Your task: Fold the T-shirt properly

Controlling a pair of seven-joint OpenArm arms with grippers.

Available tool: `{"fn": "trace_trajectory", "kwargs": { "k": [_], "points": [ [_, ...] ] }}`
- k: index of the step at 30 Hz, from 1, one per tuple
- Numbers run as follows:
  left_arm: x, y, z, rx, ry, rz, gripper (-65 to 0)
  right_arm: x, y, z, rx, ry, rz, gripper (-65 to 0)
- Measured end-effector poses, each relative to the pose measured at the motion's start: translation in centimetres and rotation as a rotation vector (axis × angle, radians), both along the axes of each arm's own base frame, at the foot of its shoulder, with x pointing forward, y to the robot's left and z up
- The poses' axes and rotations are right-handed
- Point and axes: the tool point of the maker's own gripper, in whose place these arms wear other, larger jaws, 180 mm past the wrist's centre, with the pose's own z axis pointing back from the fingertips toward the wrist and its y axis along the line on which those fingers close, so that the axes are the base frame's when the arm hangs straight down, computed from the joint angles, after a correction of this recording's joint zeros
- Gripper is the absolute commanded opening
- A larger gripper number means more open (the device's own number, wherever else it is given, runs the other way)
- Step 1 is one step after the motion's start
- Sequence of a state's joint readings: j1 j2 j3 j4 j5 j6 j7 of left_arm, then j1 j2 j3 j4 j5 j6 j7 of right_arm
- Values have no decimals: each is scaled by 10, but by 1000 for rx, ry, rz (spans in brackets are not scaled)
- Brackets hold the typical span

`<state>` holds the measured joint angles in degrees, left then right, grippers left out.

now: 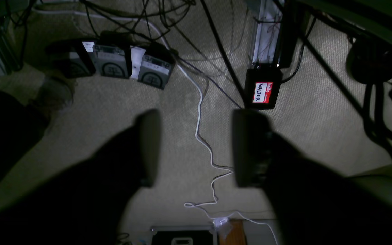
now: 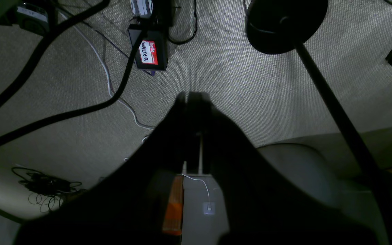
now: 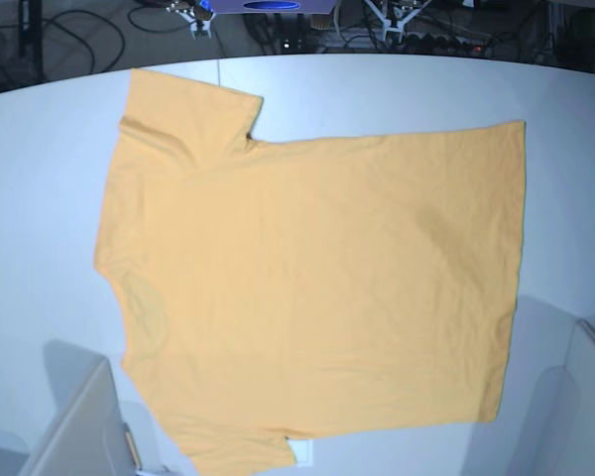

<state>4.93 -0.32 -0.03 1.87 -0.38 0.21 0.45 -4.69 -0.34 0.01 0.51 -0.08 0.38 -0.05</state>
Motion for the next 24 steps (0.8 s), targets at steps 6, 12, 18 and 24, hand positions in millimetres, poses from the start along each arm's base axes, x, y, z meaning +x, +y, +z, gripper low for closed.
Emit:
{"fn": "trace_trajectory", "kwargs": {
  "k": [6,12,18,24],
  "points": [
    [-4,0,0,0,4,-3,-650,-7,0,1,0,7,0,-650],
    [-9,0,1,-1,12,-15,-650,-7,0,1,0,6,0,-650],
    [-8,0,1,-1,4,-16,-650,-3,0,0,1,-31,4,-650],
    [-11,14,2,19,2,-19,-650,-18,-11,2,-15,-21,9,-650]
  ]
}}
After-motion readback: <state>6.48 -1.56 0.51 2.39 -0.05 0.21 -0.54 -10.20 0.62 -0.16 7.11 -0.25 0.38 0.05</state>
